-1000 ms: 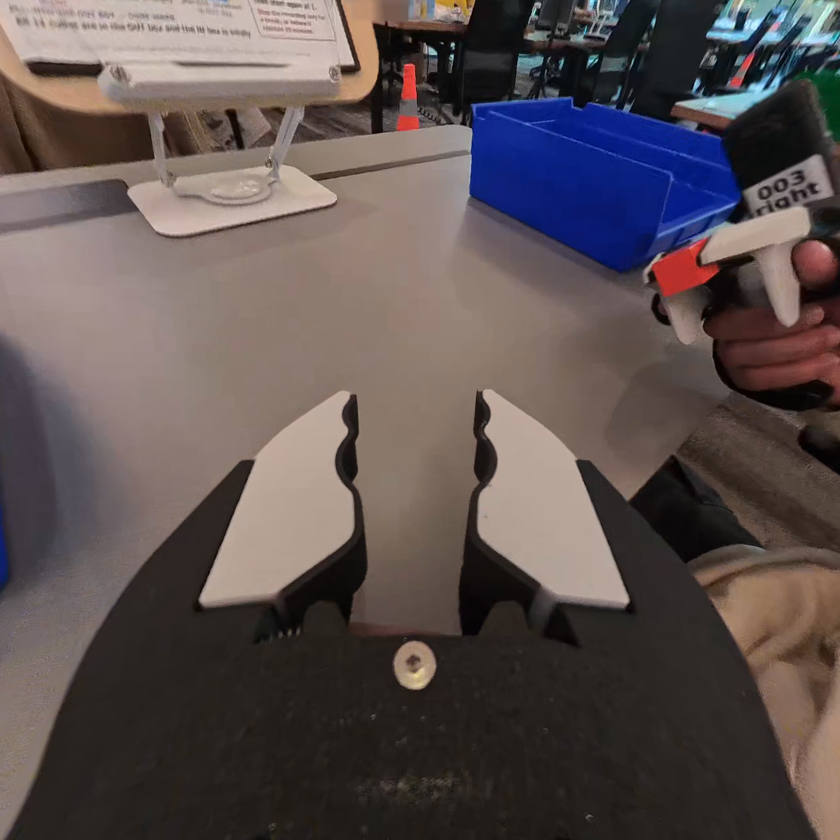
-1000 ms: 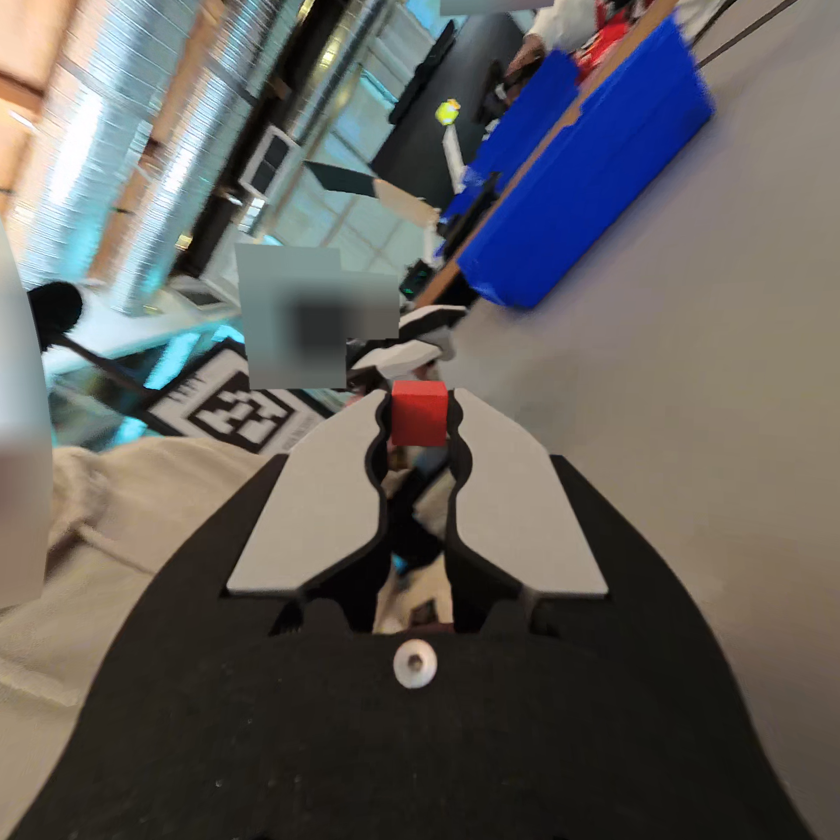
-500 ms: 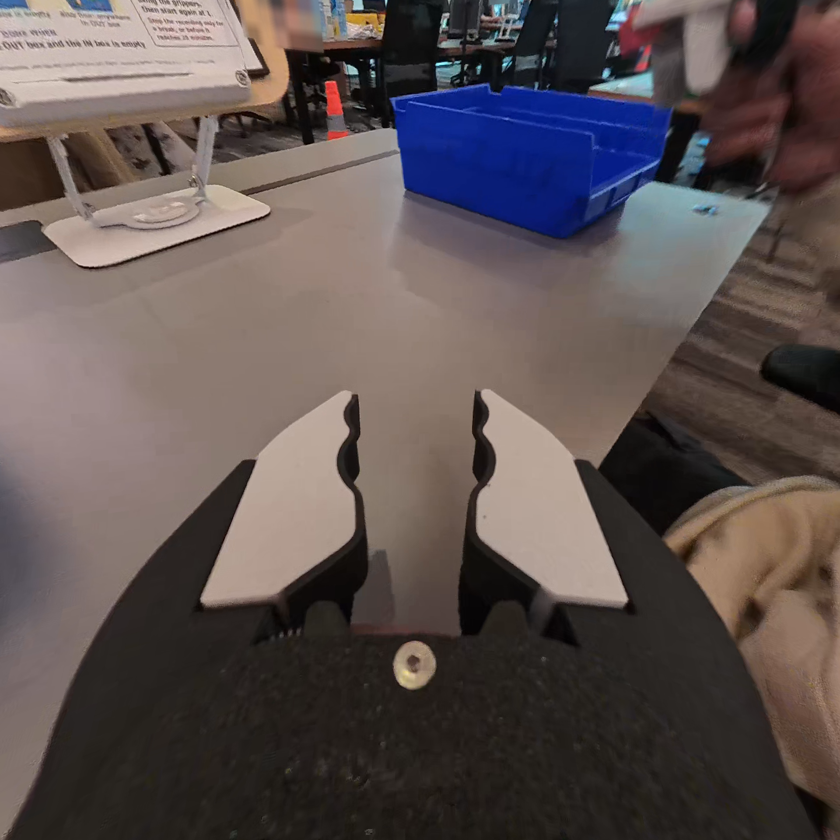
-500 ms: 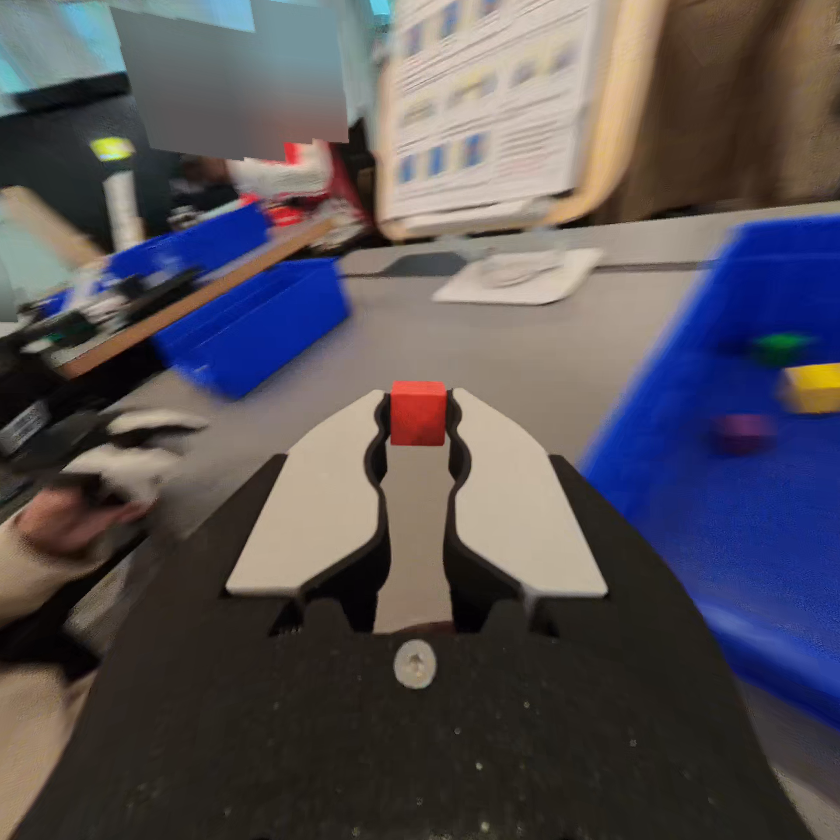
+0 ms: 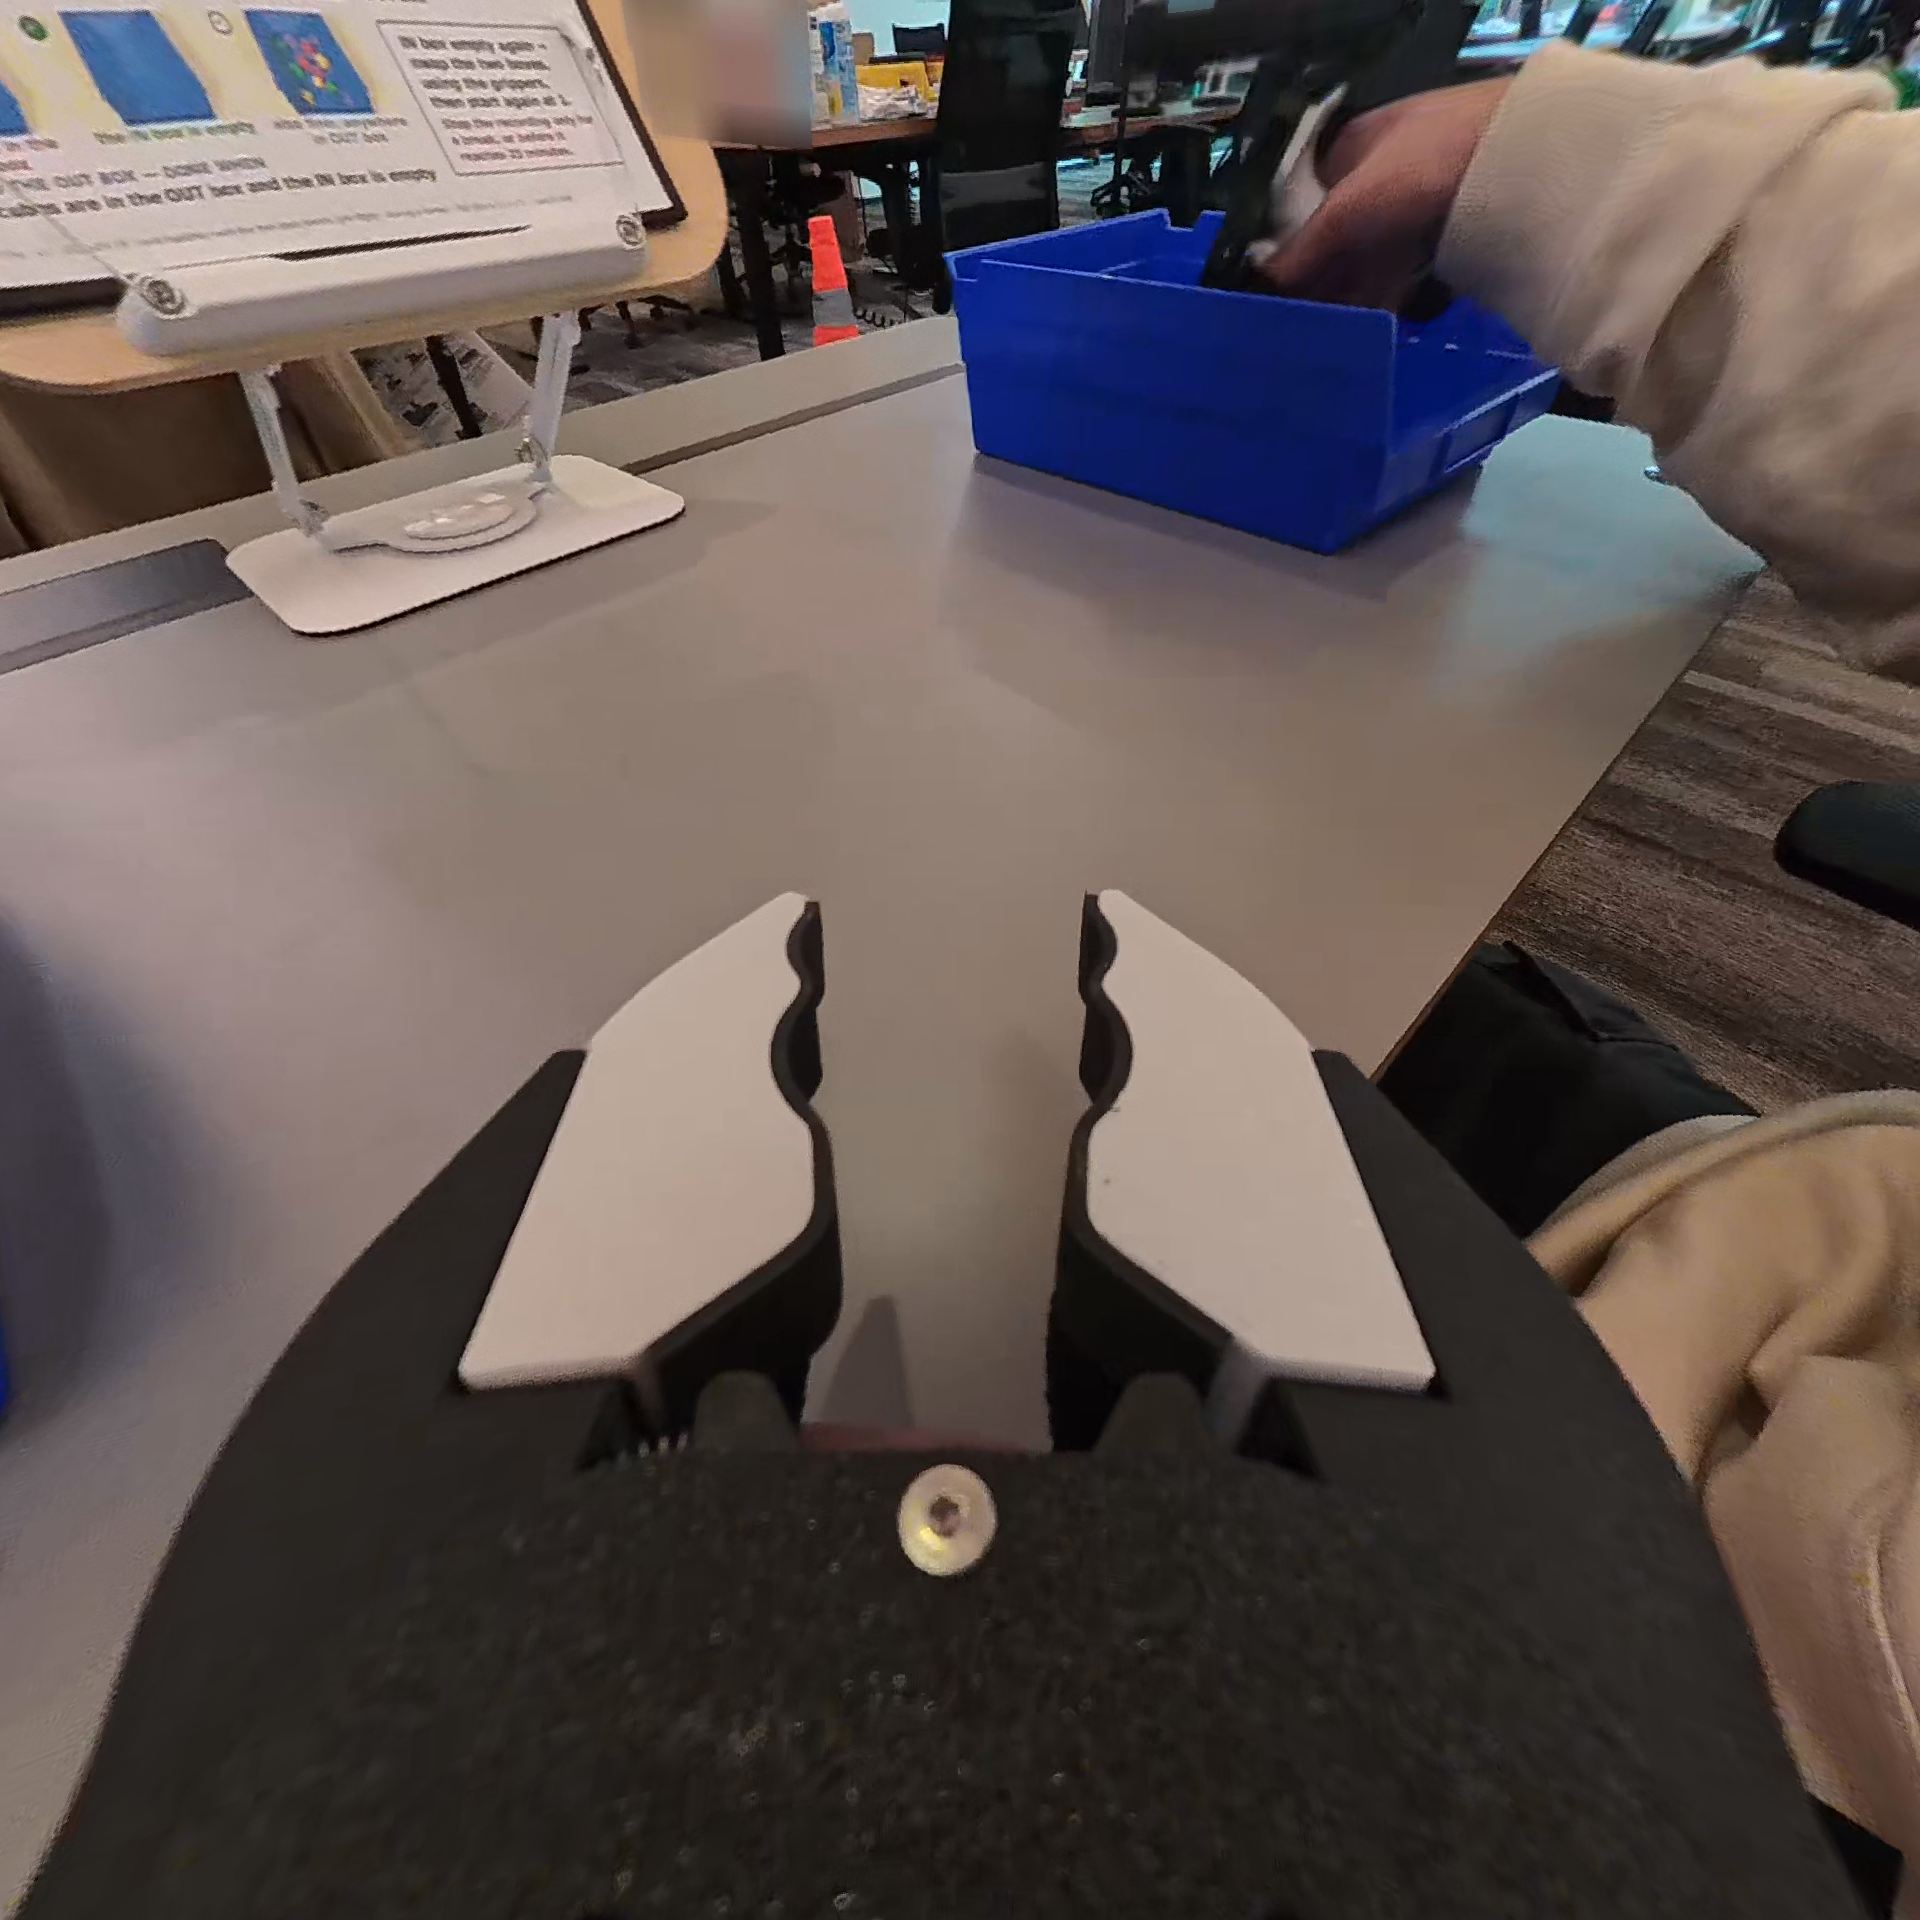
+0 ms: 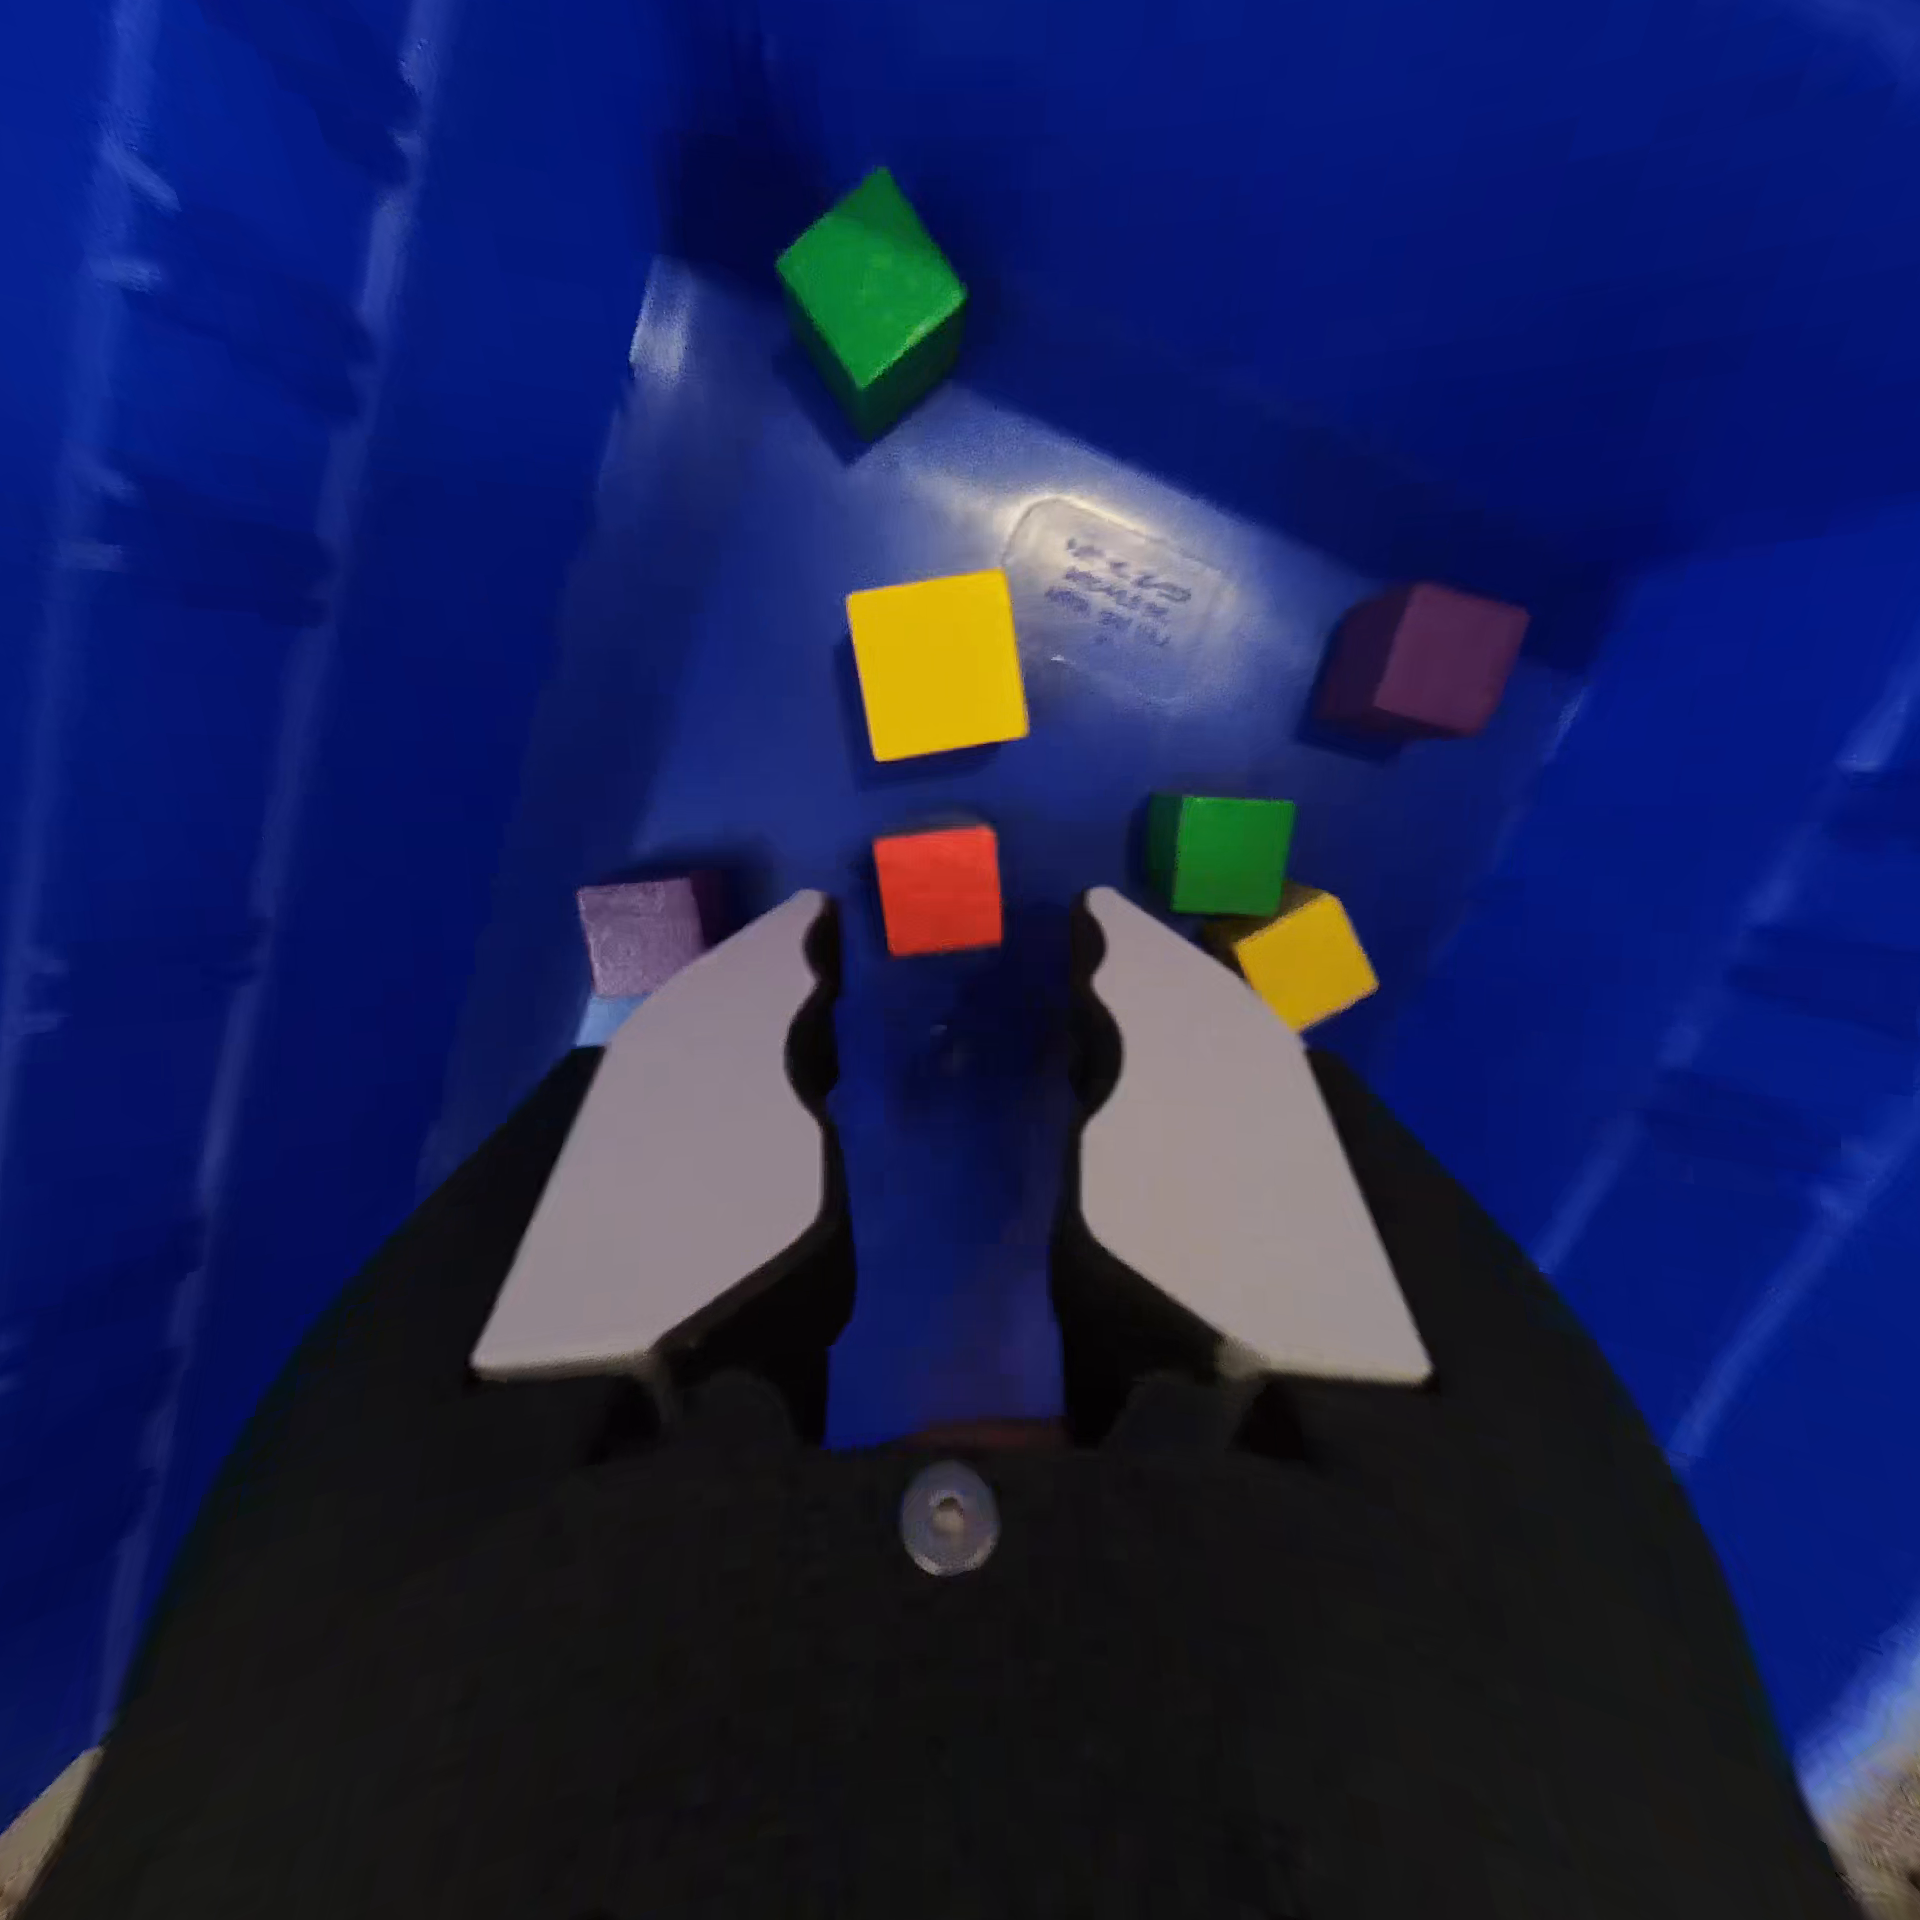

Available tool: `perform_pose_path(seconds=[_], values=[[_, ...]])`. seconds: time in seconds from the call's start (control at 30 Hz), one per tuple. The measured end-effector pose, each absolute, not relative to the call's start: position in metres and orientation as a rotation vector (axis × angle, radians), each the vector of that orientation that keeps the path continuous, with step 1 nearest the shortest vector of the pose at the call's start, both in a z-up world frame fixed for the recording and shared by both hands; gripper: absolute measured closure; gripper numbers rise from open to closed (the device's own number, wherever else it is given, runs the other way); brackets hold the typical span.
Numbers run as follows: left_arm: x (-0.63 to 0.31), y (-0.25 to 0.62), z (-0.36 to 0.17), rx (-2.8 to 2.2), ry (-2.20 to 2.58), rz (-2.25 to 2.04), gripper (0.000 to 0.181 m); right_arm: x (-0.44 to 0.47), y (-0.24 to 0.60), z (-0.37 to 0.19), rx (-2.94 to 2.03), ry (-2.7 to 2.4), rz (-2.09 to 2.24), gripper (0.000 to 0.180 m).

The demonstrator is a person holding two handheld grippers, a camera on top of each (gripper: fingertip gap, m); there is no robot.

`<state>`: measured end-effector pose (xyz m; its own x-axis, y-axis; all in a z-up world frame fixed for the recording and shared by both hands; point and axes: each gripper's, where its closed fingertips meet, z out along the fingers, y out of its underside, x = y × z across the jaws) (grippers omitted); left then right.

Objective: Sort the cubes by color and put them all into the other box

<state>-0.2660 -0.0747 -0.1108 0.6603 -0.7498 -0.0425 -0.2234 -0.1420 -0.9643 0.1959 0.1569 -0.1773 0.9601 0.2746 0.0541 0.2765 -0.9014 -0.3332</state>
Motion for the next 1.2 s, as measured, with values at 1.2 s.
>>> perform_pose_path(seconds=[1.2], values=[[-0.533, 0.061, -0.091, -2.552, 0.471, 0.097, 0.133, -0.106, -0.086, -0.091, -1.663, -0.611, 1.047, 0.153]])
